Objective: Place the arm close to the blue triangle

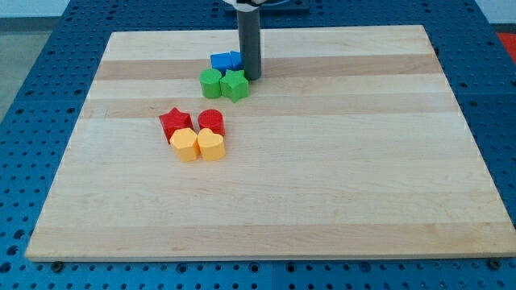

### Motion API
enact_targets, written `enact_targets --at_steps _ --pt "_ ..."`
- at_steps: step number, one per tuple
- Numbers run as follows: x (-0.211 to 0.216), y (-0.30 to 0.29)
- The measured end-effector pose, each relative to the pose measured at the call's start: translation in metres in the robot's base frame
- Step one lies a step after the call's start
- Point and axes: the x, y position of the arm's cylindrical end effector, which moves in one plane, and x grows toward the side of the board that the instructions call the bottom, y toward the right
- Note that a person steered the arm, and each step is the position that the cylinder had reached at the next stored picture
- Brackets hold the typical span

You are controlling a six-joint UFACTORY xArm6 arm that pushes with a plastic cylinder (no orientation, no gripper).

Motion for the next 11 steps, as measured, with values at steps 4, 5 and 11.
enact_targets --at_steps 4,5,11 --pt "-0.084 0.045" --pt "-0.079 0.024" --pt "-0.029 0.01"
